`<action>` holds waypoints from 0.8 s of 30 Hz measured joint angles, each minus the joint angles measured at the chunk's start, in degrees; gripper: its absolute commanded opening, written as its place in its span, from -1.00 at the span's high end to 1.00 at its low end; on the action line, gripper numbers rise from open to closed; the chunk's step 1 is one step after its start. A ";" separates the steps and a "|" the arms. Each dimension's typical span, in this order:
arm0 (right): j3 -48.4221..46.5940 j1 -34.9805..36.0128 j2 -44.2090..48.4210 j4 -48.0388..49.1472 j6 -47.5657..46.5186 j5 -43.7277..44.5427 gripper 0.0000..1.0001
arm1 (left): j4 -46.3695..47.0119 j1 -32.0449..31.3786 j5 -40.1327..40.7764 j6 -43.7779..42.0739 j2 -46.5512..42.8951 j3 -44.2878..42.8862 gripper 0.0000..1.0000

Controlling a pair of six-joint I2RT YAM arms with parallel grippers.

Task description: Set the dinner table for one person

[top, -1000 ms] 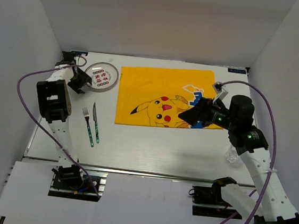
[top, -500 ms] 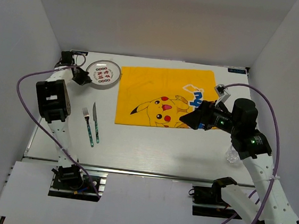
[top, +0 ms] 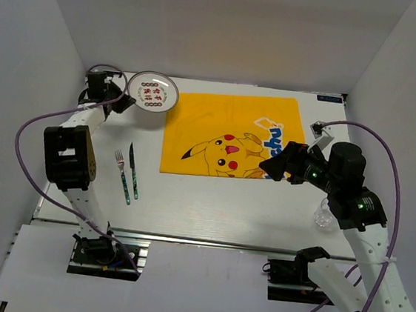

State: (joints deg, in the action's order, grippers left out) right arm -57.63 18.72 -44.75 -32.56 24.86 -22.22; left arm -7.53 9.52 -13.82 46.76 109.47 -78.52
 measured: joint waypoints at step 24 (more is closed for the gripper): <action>-7.26 -0.11 4.50 -15.61 -2.67 19.28 -0.78 | 13.31 -28.15 -14.03 5.01 15.91 -4.83 1.00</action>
State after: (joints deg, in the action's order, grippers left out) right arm -64.88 18.61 -40.25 -48.16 22.20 -2.94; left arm 5.78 -18.63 -27.86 51.77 125.38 -83.35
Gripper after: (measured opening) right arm 0.892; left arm 0.040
